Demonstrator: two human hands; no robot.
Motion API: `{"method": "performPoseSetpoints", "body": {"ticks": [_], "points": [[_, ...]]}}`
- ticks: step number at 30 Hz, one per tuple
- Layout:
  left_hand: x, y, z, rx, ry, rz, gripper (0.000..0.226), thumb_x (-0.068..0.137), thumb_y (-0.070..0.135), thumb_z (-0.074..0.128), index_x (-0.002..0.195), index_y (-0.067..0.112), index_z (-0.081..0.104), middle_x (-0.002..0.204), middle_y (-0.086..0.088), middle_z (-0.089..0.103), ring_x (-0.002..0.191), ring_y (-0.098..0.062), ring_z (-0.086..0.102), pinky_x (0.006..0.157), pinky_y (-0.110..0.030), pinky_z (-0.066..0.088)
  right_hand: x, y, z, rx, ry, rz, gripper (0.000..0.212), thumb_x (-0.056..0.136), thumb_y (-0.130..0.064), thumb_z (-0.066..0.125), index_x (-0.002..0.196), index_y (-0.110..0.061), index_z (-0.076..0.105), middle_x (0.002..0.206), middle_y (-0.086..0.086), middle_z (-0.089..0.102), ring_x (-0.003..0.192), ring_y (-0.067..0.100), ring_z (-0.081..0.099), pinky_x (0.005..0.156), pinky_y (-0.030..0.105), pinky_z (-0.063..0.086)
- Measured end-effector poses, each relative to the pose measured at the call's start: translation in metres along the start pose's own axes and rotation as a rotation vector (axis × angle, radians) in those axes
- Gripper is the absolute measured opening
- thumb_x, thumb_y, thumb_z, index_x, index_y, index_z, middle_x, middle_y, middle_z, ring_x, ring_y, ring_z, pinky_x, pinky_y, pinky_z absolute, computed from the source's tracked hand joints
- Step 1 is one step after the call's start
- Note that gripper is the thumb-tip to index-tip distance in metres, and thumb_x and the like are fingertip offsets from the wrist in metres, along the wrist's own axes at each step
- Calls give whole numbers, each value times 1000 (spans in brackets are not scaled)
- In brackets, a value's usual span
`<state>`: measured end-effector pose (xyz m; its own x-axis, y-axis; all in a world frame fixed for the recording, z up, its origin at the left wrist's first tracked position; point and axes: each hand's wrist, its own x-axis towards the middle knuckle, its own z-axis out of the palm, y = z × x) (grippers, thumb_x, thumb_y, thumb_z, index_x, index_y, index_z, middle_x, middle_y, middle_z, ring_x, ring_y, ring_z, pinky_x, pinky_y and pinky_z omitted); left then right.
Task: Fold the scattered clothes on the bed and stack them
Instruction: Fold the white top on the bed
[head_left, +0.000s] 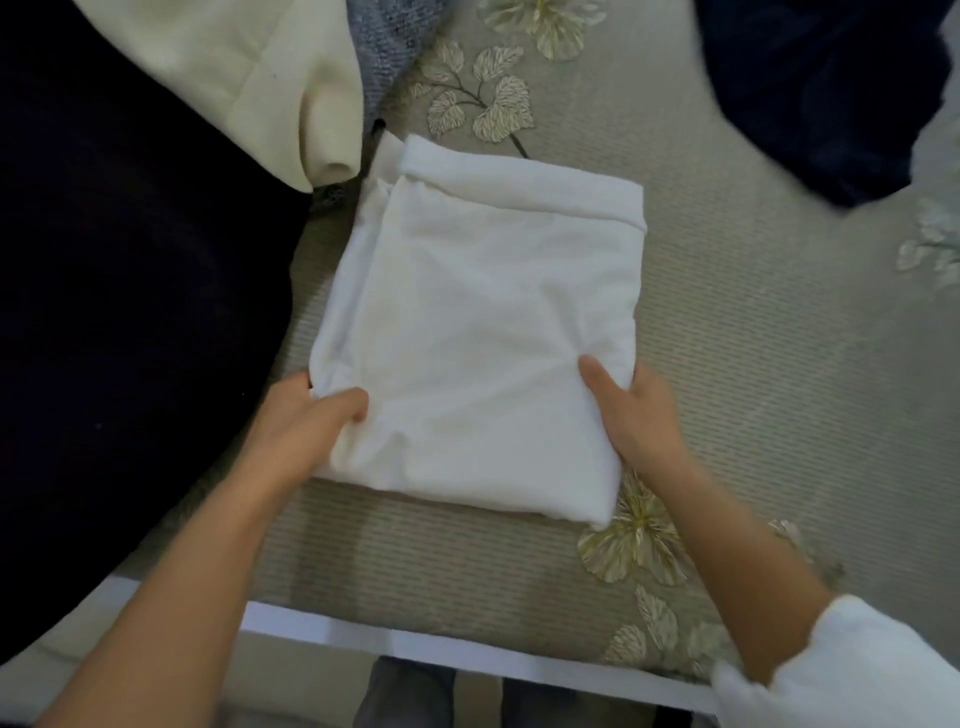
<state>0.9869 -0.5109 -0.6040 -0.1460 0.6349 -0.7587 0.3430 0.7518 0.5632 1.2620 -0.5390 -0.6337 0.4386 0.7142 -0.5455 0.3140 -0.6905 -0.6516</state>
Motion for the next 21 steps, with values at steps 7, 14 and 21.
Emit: {"method": "performPoseSetpoints", "body": {"ticks": [7,14,21], "points": [[2,44,35,256,-34,202,27,72,18,68,98,18,62,91,4,65,83,-17,61,70,-31,51,-40,19,-46,323,137,203,11,84,-20,69,89,-10,70,78,-5,72,65,11,68,55,24,51],[20,106,72,988,85,749,20,75,34,56,92,25,58,82,-6,56,96,-33,52,85,-41,35,-104,46,-68,289,-693,791,30,95,-21,50,93,6,63,79,18,72,58,22,67,47,25,52],[-5,37,96,496,427,634,76,78,36,59,145,20,27,150,-13,22,136,-33,24,108,-50,20,-92,34,-52,3,-227,42,12,94,-18,53,87,-17,63,85,-1,70,75,11,64,73,27,50]]}}
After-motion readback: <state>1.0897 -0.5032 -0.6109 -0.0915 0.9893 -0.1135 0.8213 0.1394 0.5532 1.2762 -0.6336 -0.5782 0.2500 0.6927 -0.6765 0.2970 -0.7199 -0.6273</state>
